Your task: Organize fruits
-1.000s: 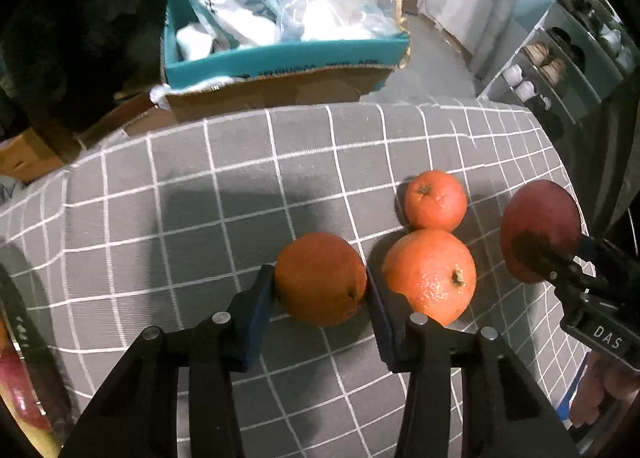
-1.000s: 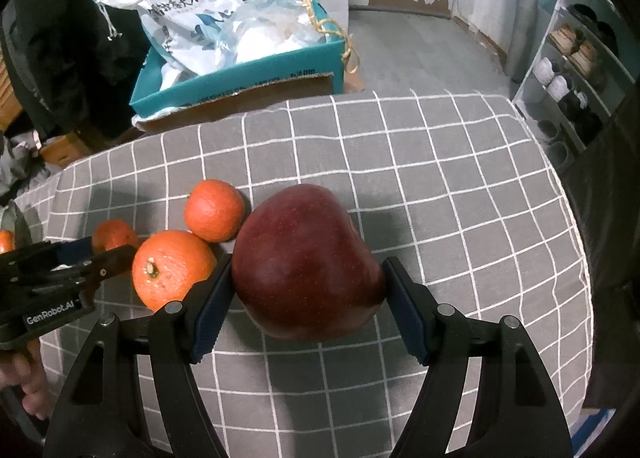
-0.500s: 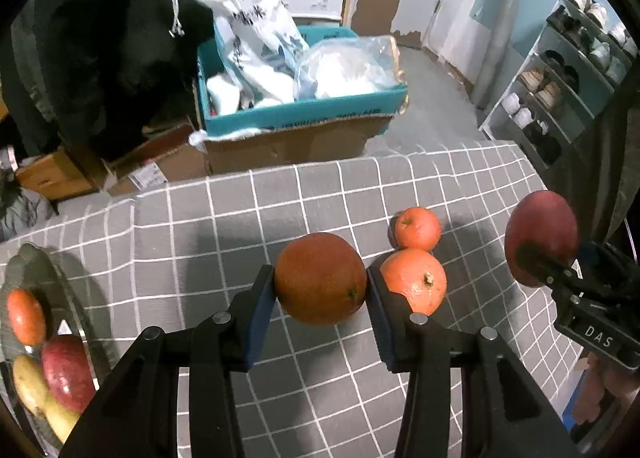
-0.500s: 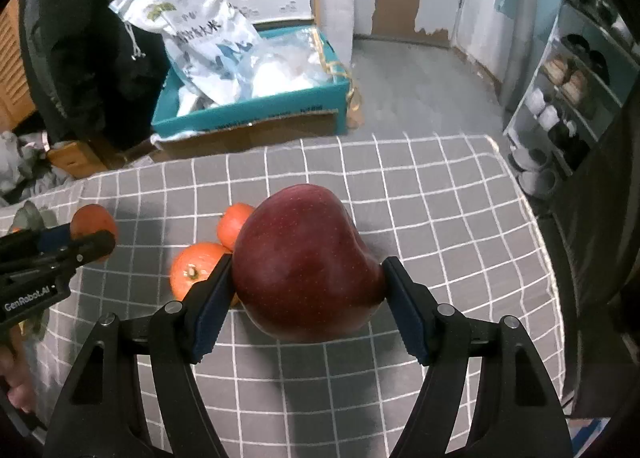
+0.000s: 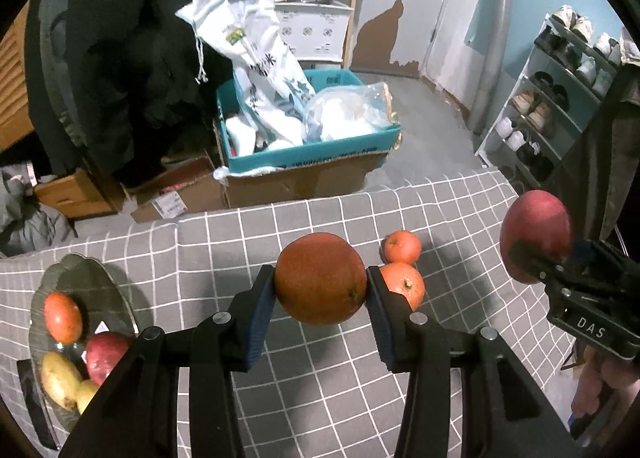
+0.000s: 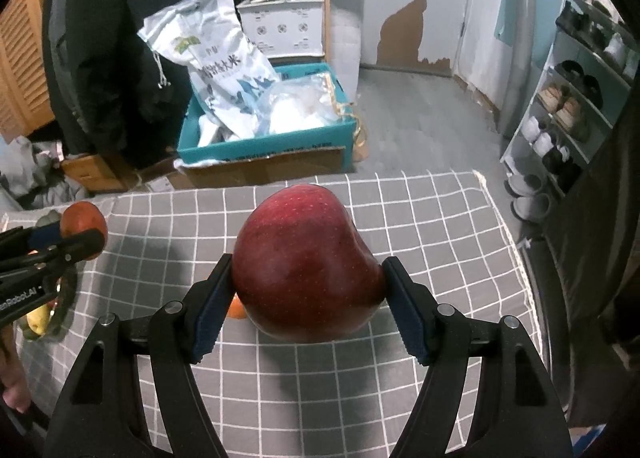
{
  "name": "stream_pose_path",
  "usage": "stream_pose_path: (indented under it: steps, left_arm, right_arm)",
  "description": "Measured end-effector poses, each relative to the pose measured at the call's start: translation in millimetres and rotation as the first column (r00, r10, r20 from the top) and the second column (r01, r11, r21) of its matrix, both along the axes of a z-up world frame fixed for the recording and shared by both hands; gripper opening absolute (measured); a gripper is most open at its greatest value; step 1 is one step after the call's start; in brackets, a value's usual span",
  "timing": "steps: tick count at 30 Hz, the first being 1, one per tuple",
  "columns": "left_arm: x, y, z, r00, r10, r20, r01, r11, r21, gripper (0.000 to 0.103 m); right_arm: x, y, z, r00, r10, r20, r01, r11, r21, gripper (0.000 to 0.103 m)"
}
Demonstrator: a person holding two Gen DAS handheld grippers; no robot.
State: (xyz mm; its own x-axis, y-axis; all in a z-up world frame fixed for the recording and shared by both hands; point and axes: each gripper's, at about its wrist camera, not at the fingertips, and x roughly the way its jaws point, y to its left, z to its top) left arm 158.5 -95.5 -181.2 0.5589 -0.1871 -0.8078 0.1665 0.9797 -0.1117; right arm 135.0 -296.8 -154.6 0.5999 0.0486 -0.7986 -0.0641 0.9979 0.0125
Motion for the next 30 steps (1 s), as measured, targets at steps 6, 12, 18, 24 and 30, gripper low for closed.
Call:
stream_pose_path:
  steps: [6, 12, 18, 24, 30]
  left_arm:
    - [-12, 6, 16, 0.999, 0.006, 0.032, -0.006, 1.000, -0.001, 0.046]
    - [-25, 14, 32, 0.997, 0.011, 0.073, -0.011, 1.000, 0.007, 0.046]
    - [-39, 26, 49, 0.993, 0.029, 0.110, -0.030, 1.000, 0.009, 0.046]
    - [-49, 39, 62, 0.989, 0.048, 0.138, -0.049, 0.999, 0.003, 0.046]
    - [-55, 52, 70, 0.986, 0.066, 0.155, -0.065, 0.998, -0.006, 0.046]
  right_arm:
    - [-8, 8, 16, 0.999, 0.013, 0.035, -0.013, 1.000, -0.005, 0.073]
    - [-15, 17, 30, 0.997, 0.035, 0.067, -0.035, 0.999, -0.004, 0.073]
    - [-23, 30, 43, 0.993, 0.059, 0.098, -0.058, 0.998, -0.009, 0.073]
    - [-30, 41, 58, 0.988, 0.082, 0.131, -0.082, 0.997, -0.005, 0.073]
    - [-33, 57, 70, 0.982, 0.108, 0.153, -0.110, 0.994, 0.004, 0.073]
